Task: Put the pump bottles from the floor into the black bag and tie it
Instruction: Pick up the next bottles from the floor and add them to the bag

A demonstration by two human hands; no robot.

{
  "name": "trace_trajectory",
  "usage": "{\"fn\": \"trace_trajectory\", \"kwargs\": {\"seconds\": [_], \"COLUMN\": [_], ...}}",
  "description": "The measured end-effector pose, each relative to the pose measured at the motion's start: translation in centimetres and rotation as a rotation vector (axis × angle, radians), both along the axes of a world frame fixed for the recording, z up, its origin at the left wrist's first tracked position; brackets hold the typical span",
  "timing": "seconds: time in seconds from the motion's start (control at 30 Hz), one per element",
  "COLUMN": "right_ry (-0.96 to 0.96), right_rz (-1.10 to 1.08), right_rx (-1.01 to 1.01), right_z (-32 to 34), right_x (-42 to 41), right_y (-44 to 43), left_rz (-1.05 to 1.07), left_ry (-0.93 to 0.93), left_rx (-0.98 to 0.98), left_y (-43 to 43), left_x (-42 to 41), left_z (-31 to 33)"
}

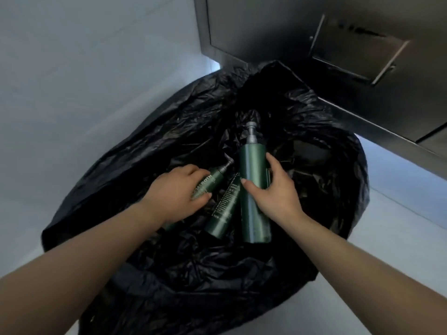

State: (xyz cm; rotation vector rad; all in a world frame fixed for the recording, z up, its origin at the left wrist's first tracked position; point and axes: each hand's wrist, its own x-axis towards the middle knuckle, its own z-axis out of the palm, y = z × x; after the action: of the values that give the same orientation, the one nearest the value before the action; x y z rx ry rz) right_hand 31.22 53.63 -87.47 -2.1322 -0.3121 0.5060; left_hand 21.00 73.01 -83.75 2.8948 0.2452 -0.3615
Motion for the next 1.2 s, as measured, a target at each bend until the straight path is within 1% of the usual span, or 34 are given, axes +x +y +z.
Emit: {"fn": "trace_trajectory", "kwargs": {"seconds": [0.07, 0.17, 0.23, 0.43, 0.57, 0.7, 0.83, 0.93, 1.0, 1.07, 1.2], "right_ry": [-0.026, 0.055, 0.077, -0.025, 0.045, 0.065, -0.071, -0.258, -0.400, -0.495, -0.609], "right_rz": [0.023, -0.012, -0.048, -0.115, -0.145, -0.154, 0.014, 0.167, 0.230, 0.234, 0.128], "right_rx": [-0.023, -0.035, -0.028, 0.029, 0.046, 0.040, -0.084, -0.137, -0.146, -0.129, -0.106], "right_z": [-0.7, 0.0, 0.7, 1.0, 1.8, 1.9, 2.2, 4.4, 6.3, 7.8, 9.3], "right_x": [0.1, -0.8, -1.3, 0.3, -0.8, -1.3, -0.8, 0.3, 1.8, 3.6, 6.9], "right_y": [-0.3, -0.9, -0.8, 1.9, 3.5, 4.3, 3.4, 1.9, 0.6, -0.8, -3.2], "left_rz": [-0.031, 0.066, 0.085, 0.162, 0.248, 0.222, 0.203, 0.205, 0.177, 0.125, 0.059], "left_ry": [-0.023, -0.022, -0.032, -0.103, -0.108, -0.151, -0.177, -0.199, -0.253, -0.320, -0.395], "left_rx": [0.045, -0.054, -0.088, -0.116, -0.155, -0.166, -0.157, -0.167, -0.160, -0.135, -0.081], "left_y": [0.0, -1.6, -2.4, -0.1, 0.5, -0.1, 0.5, 0.7, 0.6, 0.5, 0.7], "left_x": [-0.4, -1.7, -2.4, -3.5, -4.5, -5.4, -5.7, -5.4, -4.5, -3.2, -0.4], "left_z": [-1.3, -1.4, -1.3, -1.8, -0.9, -0.6, -0.2, 0.9, 2.2, 3.6, 6.3]}}
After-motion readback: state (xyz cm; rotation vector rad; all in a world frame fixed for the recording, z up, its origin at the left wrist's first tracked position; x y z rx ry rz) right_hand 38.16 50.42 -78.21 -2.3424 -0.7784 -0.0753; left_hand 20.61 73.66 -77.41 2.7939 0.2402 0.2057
